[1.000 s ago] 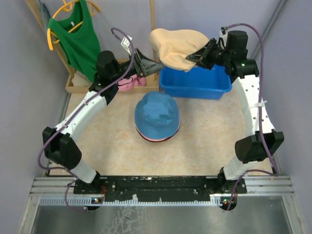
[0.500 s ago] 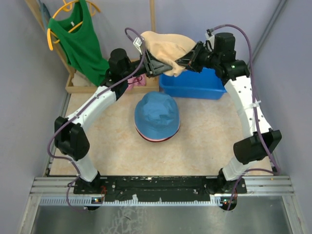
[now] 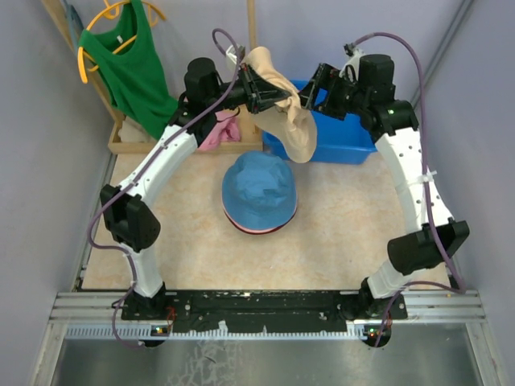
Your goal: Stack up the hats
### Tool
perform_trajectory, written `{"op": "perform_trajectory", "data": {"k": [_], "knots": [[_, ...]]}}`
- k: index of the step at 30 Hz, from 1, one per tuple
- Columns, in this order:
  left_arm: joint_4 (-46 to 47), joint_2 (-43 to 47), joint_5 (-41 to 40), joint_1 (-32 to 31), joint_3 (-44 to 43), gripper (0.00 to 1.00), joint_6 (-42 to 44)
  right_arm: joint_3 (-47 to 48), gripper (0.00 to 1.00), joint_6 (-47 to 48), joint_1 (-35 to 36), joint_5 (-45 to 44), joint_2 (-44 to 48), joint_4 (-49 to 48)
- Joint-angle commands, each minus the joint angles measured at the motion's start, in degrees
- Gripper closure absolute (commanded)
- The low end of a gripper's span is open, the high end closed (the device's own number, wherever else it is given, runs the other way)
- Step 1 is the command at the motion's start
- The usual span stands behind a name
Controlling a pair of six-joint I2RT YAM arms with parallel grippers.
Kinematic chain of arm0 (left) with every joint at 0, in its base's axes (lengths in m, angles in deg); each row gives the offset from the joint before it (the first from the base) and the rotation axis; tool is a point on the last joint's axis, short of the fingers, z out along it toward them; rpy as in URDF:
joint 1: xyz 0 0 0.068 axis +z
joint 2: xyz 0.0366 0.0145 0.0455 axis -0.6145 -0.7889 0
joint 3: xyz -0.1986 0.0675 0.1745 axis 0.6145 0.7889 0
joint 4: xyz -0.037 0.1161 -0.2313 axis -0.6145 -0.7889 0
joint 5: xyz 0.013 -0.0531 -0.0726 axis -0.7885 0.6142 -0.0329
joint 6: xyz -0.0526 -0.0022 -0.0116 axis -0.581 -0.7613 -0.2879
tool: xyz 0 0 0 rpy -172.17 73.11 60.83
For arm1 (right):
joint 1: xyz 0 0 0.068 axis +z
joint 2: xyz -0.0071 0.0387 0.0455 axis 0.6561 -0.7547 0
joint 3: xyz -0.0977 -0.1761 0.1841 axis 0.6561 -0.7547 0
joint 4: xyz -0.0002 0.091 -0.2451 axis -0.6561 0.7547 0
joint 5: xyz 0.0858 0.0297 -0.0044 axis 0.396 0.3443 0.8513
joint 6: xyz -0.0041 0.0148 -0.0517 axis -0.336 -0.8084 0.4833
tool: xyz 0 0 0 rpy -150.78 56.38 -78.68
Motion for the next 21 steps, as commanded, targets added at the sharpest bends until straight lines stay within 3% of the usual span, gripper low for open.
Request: {"op": "perform_trajectory", "data": {"k": [1, 3, 9, 15, 21], "knots": [[-1.6, -2.2, 0.6, -0.4, -5.4, 0.99, -5.0, 1.4, 0.08, 14.3, 0.6, -4.3, 8.5, -1.0], [-1.9, -2.6, 0.7, -0.4, -5.7, 0.98, -5.5, -0.4, 0.01, 18.6, 0.8, -6.0, 10.9, -1.9], [-3.6, -3.4, 1.2, -0.5, -6.0, 0.97, -5.3, -4.2, 0.01, 24.5, 2.2, -4.8, 17.1, -7.3], [-3.8, -4.2, 1.3, -0.4, -6.2, 0.97, -5.2, 1.6, 0.01, 25.9, 6.5, -4.8, 14.2, -3.3], [-3.1, -4.2, 1.7, -0.4, -6.6, 0.97, -6.0, 0.6, 0.01, 29.2, 7.9, -9.9, 12.9, -2.3]]}}
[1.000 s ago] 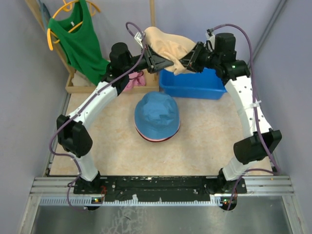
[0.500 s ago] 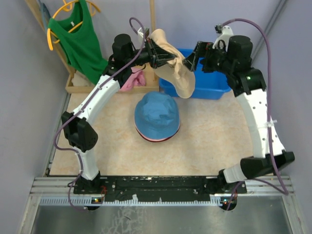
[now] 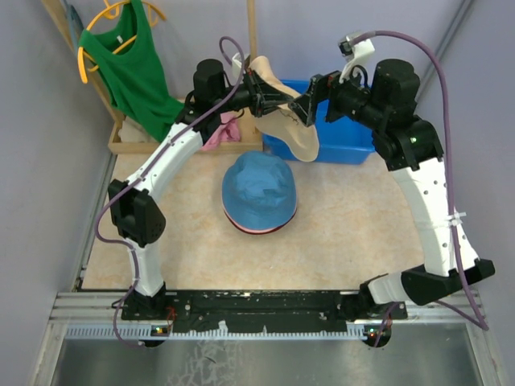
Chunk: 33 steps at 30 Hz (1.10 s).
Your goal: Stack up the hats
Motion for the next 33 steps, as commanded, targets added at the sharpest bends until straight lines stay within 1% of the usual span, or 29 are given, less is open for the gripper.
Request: {"op": "perform_trajectory", "data": {"k": [1, 5, 11, 18, 25, 26, 27, 29, 31, 32, 33], "knots": [[1.9, 0.5, 0.7, -0.2, -2.5, 0.97, -1.0, 0.5, 0.01, 4.7, 0.6, -5.0, -0.9, 0.8], [2.3, 0.6, 1.2, -0.2, -2.7, 0.97, -1.7, -0.3, 0.01, 6.2, 0.6, -6.6, -1.2, 1.4], [3.6, 0.5, 1.7, -0.2, -3.0, 0.97, -3.3, -1.7, 0.02, 6.1, 0.7, -6.8, -2.2, 1.1], [4.0, 0.9, 2.0, 0.1, -3.3, 0.97, -4.5, -3.1, 0.06, 6.2, 0.6, -6.9, -3.4, 0.0], [4.6, 1.4, 2.2, 0.1, -3.1, 0.97, -5.6, -4.4, 0.23, 5.7, 0.6, -7.5, -4.6, -2.2], [4.6, 1.5, 2.3, 0.1, -3.2, 0.97, -5.7, -4.6, 0.26, 5.6, 0.6, -7.5, -4.8, -2.5], [4.6, 1.6, 2.3, 0.1, -3.1, 0.97, -5.7, -4.8, 0.33, 5.3, 0.6, -7.8, -4.8, -2.9], [4.3, 1.8, 2.4, 0.3, -3.0, 0.97, -5.4, -4.6, 0.51, 4.9, 0.6, -7.9, -4.8, -3.5], [4.1, 1.9, 2.5, 0.7, -2.7, 0.96, -4.8, -3.6, 0.72, 4.4, 0.6, -7.8, -4.9, -3.2], [4.1, 2.0, 2.4, 1.1, -2.5, 0.94, -4.4, -2.4, 0.85, 4.1, 0.6, -7.8, -5.0, -2.8], [4.1, 2.1, 2.2, 1.5, -2.4, 0.87, -4.0, -1.5, 0.98, 3.9, 0.6, -7.8, -5.2, -2.3]]}}
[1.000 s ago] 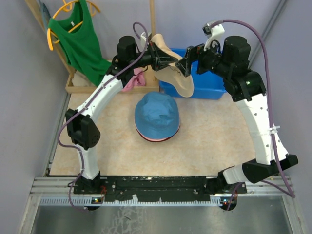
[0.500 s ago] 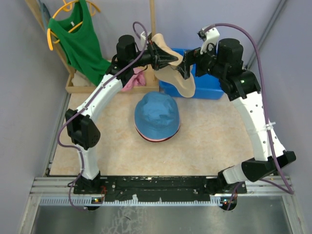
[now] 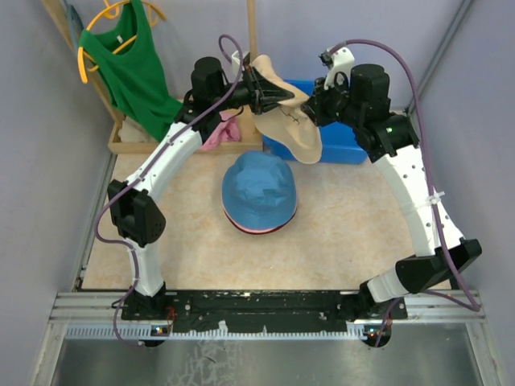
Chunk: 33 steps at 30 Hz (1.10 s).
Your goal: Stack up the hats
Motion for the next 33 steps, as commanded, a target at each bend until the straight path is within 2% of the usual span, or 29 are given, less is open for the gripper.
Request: {"op": "perform_trajectory", "data": {"k": [1, 4, 7, 11, 16, 18, 21, 23, 28, 33], "knots": [[2.3, 2.2, 0.9, 1.7, -1.3, 0.78, 1.4, 4.3, 1.00, -1.1, 0.3, -0.8, -0.1, -2.2], [1.8, 3.2, 0.6, 4.5, -1.2, 0.55, 3.4, 6.2, 1.00, -2.1, 0.3, -0.9, -0.3, -2.1], [0.0, 6.5, 0.8, 8.4, 0.6, 0.48, 6.6, 8.8, 1.00, -3.5, -0.3, -0.7, -1.3, -1.6], [-1.1, 13.6, 1.6, 12.3, 9.0, 0.47, 11.1, 12.1, 1.00, -7.6, -1.7, 2.3, -2.7, -2.6], [-2.2, 20.0, 1.5, 12.1, 18.8, 0.45, 16.9, 17.6, 1.00, -12.0, -3.1, 6.0, -5.0, -3.1], [0.5, 22.2, 0.4, 12.1, 23.4, 0.44, 16.8, 19.3, 1.00, -14.2, -3.6, 8.2, -5.8, -3.6], [9.4, 25.0, -1.6, 12.0, 29.6, 0.44, 15.7, 21.3, 1.00, -19.3, -4.3, 11.9, -6.8, -4.8], [11.6, 25.4, -3.1, 11.4, 30.7, 0.44, 17.3, 21.7, 1.00, -23.7, -4.9, 14.7, -7.3, -6.5], [10.2, 26.7, -9.7, 9.2, 30.7, 0.44, 26.1, 22.5, 1.00, -30.0, -5.2, 18.8, -8.5, -9.1], [12.5, 26.5, -11.6, 9.0, 32.0, 0.43, 26.1, 24.0, 1.00, -32.8, -5.2, 21.1, -9.4, -9.3]]}}
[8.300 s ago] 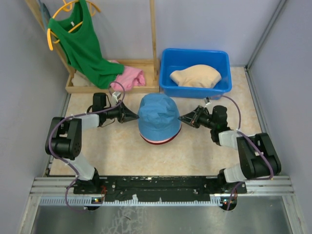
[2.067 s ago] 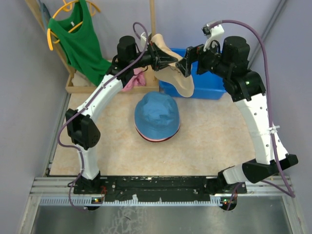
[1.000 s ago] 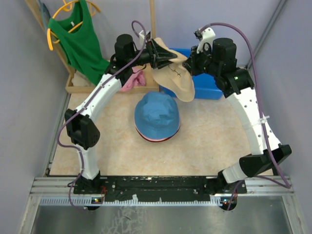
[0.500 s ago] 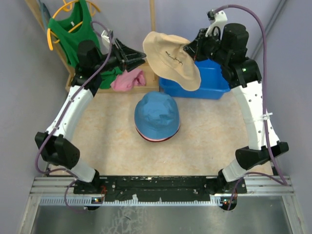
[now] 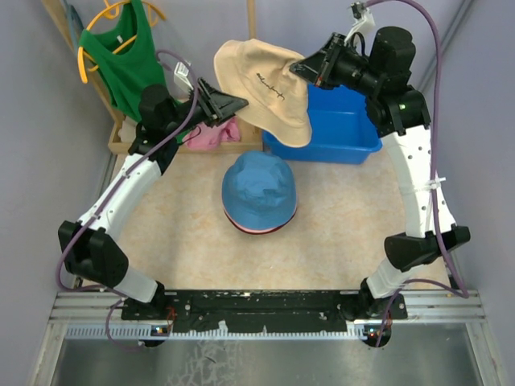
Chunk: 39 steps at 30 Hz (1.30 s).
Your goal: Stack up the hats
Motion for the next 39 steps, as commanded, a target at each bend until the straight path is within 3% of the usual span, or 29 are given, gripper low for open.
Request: {"op": "perform_trajectory", "data": {"k": [1, 4, 8, 12, 19, 26, 39], "knots": [[4.8, 1.5, -3.0, -0.5, 1.1, 0.43, 2.1, 4.4, 1.00, -4.9, -0.3, 4.4, -0.2, -4.7], [6.3, 1.3, -3.4, -1.0, 1.6, 0.45, 1.3, 4.2, 1.00, -5.5, -0.3, 4.7, -0.4, -4.4], [7.5, 1.4, -3.4, -1.5, 2.3, 0.81, -0.1, 3.1, 1.00, -4.6, -0.3, 3.4, -0.1, -3.3], [8.5, 2.9, -1.8, -1.6, 3.9, 0.93, -2.7, 3.3, 1.00, -0.3, -1.4, 0.4, 0.2, 0.9], [11.6, 5.9, 2.8, -2.0, 9.3, 0.96, -12.2, 2.5, 1.00, 8.1, -1.6, -3.5, 2.0, 10.5], [13.2, 9.8, 4.9, -3.2, 16.1, 0.97, -16.6, -10.7, 1.00, 9.3, -0.3, -3.4, 7.8, 8.2], [13.0, 18.3, 4.7, -5.0, 30.4, 0.98, -20.0, -18.5, 1.00, 12.1, 3.2, -4.3, 9.2, 8.5]]}}
